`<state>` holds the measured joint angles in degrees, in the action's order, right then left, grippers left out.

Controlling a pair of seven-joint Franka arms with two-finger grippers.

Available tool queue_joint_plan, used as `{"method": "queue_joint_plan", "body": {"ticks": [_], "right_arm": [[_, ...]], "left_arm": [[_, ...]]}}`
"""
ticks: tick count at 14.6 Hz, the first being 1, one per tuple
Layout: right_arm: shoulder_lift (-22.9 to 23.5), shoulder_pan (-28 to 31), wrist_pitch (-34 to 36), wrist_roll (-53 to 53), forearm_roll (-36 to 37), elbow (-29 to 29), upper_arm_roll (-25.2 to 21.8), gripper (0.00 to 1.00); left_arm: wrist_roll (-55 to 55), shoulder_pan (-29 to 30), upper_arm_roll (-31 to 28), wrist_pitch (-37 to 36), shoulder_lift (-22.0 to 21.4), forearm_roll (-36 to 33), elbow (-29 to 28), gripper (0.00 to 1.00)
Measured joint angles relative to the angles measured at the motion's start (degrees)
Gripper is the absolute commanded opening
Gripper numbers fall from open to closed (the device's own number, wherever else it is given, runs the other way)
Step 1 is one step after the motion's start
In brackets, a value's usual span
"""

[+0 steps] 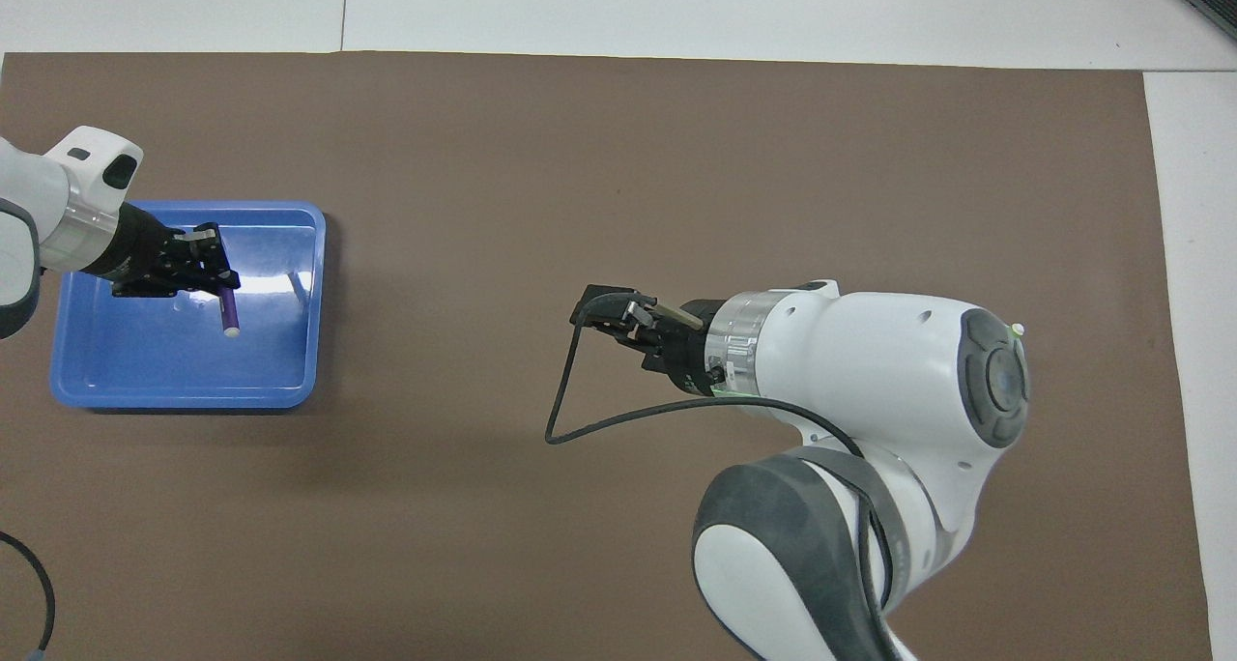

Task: Transfer and insert pens with both arms
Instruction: 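Grasp the purple pen with the left gripper while the right gripper approaches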

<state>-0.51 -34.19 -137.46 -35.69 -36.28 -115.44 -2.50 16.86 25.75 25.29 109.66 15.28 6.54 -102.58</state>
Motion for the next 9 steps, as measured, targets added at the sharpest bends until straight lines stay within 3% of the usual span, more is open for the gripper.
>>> {"method": "queue_joint_plan", "body": {"ticks": [4, 9], "right_arm": [[-0.18, -0.11, -0.19, -0.01, 0.0, 0.19, 2.52, 1.0], [-0.27, -0.13, -0.35, -0.01, 0.0, 0.22, 3.41, 1.0]], "left_arm": [[12.68, -0.07, 2.64, -4.43, -3.34, 6.59, 0.14, 0.0], [36.55, -0.24, 7.14, -9.45, -6.7, 13.48, 0.15, 0.0]]}}
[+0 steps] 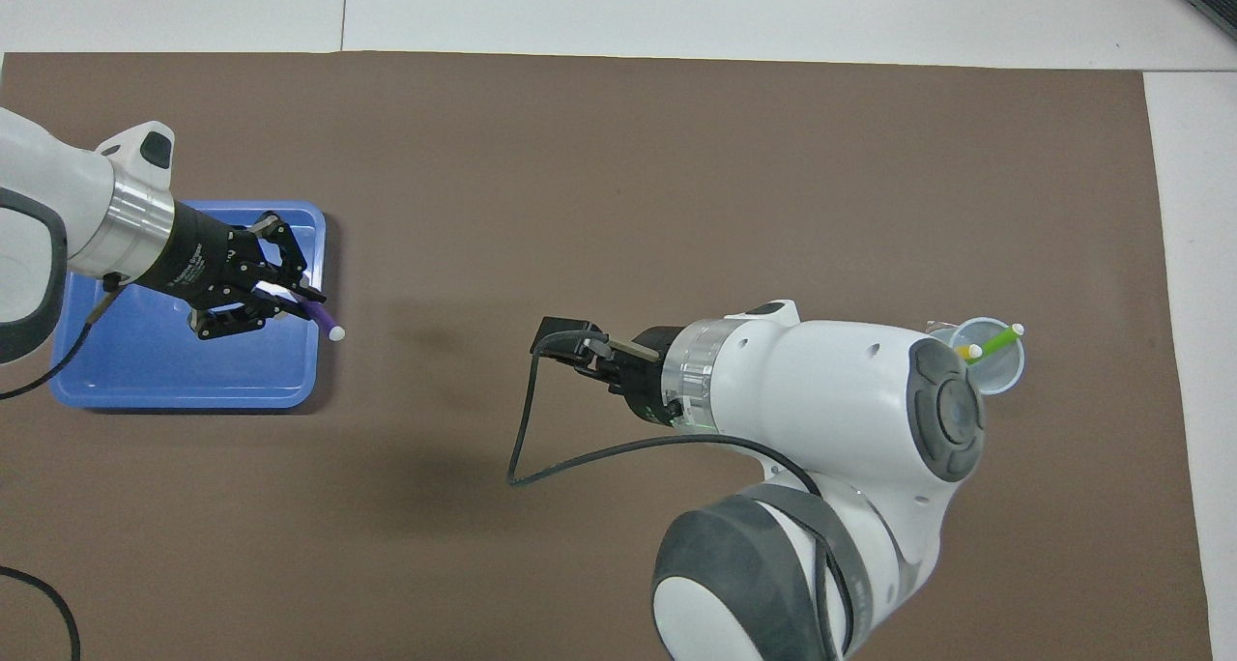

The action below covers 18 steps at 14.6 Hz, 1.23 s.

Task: Transfer and insert pens with both arms
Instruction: 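Grasp the purple pen with the left gripper while the right gripper approaches, then lift the purple pen toward the right gripper while it approaches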

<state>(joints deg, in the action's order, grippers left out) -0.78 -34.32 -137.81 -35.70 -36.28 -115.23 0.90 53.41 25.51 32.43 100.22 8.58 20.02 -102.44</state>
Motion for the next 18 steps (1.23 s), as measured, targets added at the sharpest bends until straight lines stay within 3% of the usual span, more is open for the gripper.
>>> {"method": "queue_joint_plan", "body": {"ticks": [4, 12, 17, 18], "right_arm": [[-0.01, -0.12, -2.94, 0.0, 0.0, 0.01, 3.02, 1.0], [0.01, -1.6, -5.19, 0.64, 0.0, 0.57, 4.38, 1.0], [2.19, -2.32, -10.01, 0.65, 0.0, 1.69, 4.57, 0.99], [3.04, -2.32, -10.24, 0.88, 0.0, 2.16, 4.57, 0.93]], "left_arm": [[17.23, -0.49, 2.93, -2.03, -0.73, 5.13, -0.07, 0.0], [38.75, -2.4, 3.59, -2.27, -2.61, 13.43, -3.93, 0.0], [43.98, -2.88, 3.6, -2.22, -4.2, 18.19, -6.21, 0.0], [44.08, -2.88, 3.6, -2.22, -4.48, 18.9, -6.81, 0.0]]}}
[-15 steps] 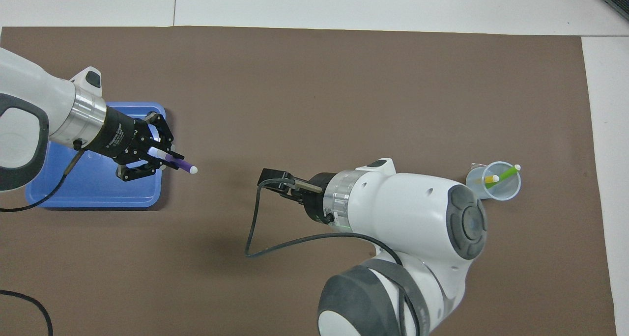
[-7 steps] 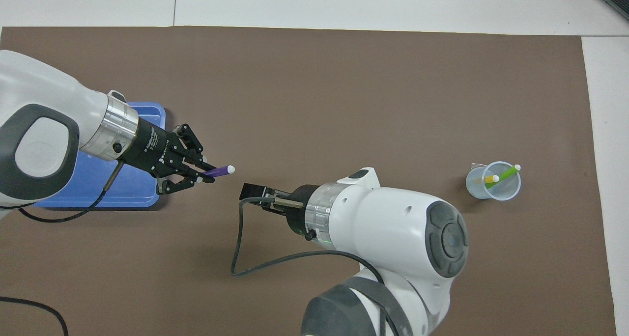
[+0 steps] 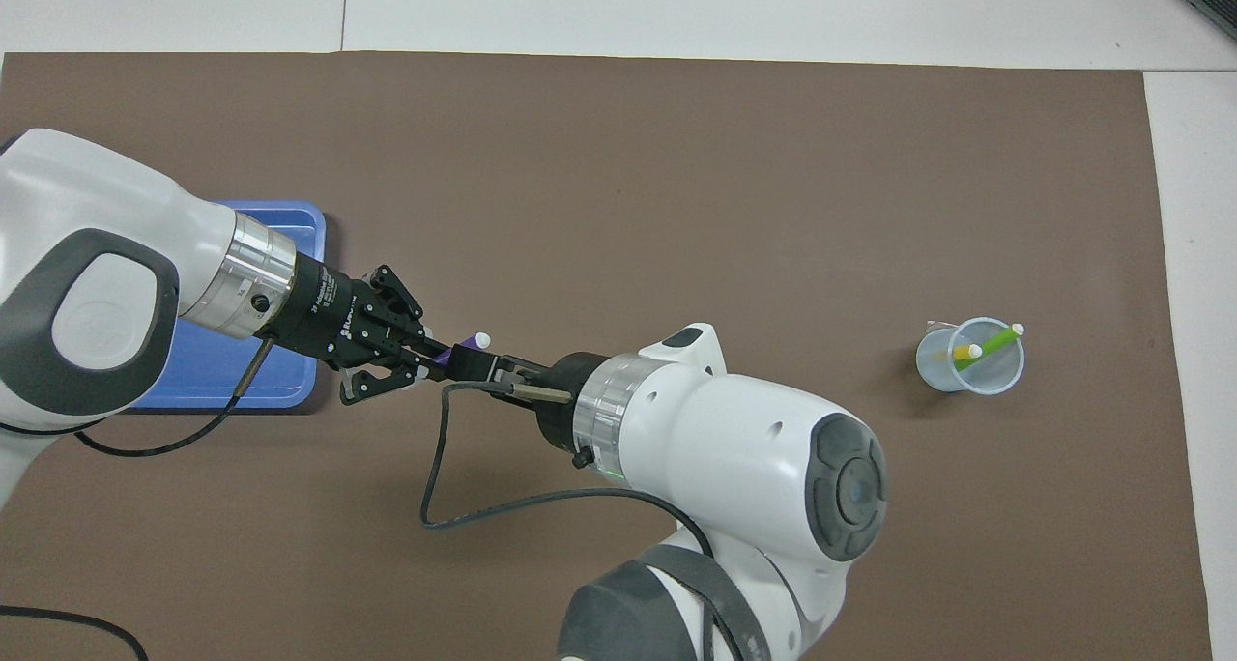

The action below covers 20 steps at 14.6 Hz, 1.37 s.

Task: Transfer and insert pens with both arms
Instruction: 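Lift the purple pen toward the right gripper while it approaches, then close the right gripper on the purple pen while the left gripper opens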

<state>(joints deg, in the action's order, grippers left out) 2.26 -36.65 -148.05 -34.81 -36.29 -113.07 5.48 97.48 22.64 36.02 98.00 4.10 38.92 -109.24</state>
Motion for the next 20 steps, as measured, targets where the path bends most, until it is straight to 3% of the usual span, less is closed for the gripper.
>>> {"method": "queue_joint_plan", "body": {"ticks": [7, 9, 20], "right_arm": [[2.47, -0.06, -1.05, 3.85, 0.0, 0.89, 0.01, 0.72], [2.69, -0.3, -1.05, 4.9, 0.0, 0.89, 0.0, 0.53], [3.56, -0.64, -1.09, 7.36, 0.0, 0.9, -0.21, 0.49]], "left_arm": [[0.34, 0.0, -0.02, 0.06, -1.13, 1.92, -1.94, 0.0], [0.53, 0.0, -0.02, 0.09, -1.21, 2.44, -2.14, 0.0], [1.24, -0.09, -0.01, 0.18, -2.02, 4.22, -2.98, 0.0]]}}
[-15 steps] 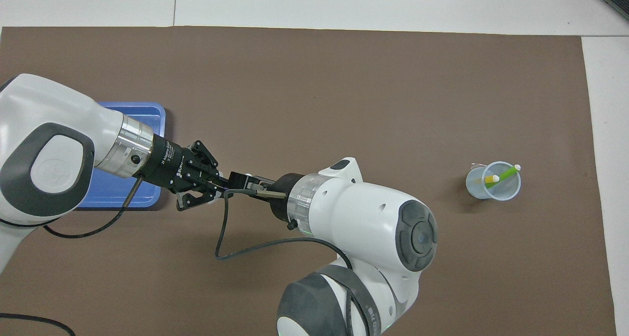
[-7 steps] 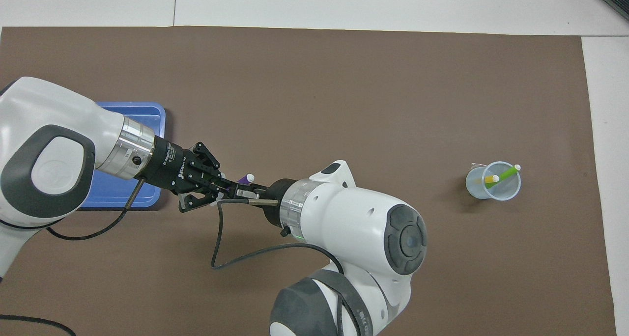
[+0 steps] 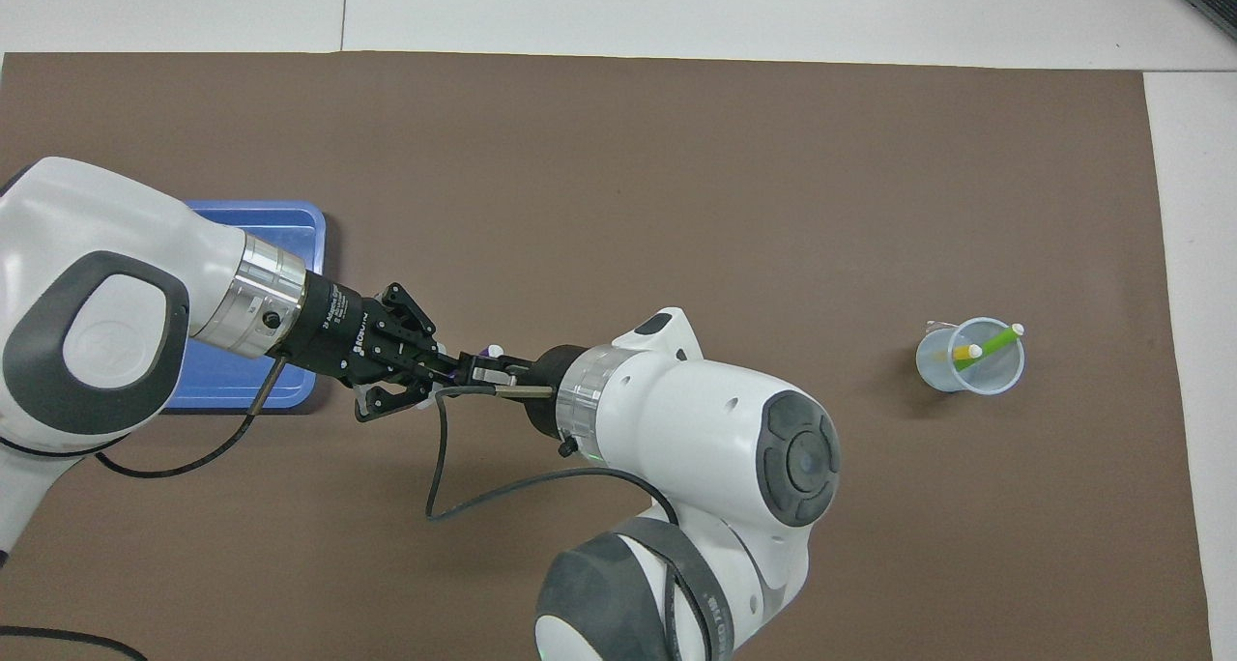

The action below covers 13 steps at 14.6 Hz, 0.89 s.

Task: Transfer and insert pens with both arms
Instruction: 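Close the right gripper on the purple pen while the left gripper opens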

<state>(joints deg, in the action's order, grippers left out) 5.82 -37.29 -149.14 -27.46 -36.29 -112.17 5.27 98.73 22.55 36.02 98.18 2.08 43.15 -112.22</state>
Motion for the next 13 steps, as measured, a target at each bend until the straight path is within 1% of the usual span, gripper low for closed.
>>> {"method": "queue_joint_plan", "body": {"ticks": [1, 2, 4, 7, 8, 11, 12, 13], "right_arm": [[0.02, 0.13, 0.0, 0.12, 0.0, 0.0, 0.0, 0.46], [0.03, 0.16, 0.0, 0.18, 0.0, 0.0, -0.02, 0.45], [0.02, 0.14, -0.05, 0.23, 0.0, 0.06, -0.02, 0.35], [0.04, 0.12, -0.11, 0.24, 0.0, 0.3, 0.01, 0.05], [0.04, 0.08, -0.13, 0.24, 0.0, 0.53, 0.12, 0.0], [0.08, 0.19, -0.2, 0.23, -0.01, 0.62, 0.15, 0.0], [0.08, 0.21, -0.2, 0.23, -0.01, 0.62, 0.15, 0.0], [0.08, 0.22, -0.2, 0.23, -0.01, 0.62, 0.14, 0.0]], "left_arm": [[0.09, -0.08, 0.0, 0.02, 0.0, 0.1, 0.0, 0.0], [0.15, -0.19, 0.0, 0.07, 0.0, 0.19, -0.01, 0.0], [0.27, -0.42, 0.0, 0.2, 0.0, 0.29, -0.04, 0.0], [0.35, -0.53, 0.02, 0.43, -0.02, 0.37, -0.17, 0.0], [0.4, -0.63, 0.08, 0.58, -0.02, 0.41, -0.33, 0.0], [0.45, -0.75, 0.12, 1.13, -0.02, 0.89, -0.59, 0.0], [0.47, -0.76, 0.12, 1.18, -0.03, 0.92, -0.6, 0.09], [0.47, -0.81, 0.12, 1.27, -0.03, 0.92, -0.6, 0.54]]}}
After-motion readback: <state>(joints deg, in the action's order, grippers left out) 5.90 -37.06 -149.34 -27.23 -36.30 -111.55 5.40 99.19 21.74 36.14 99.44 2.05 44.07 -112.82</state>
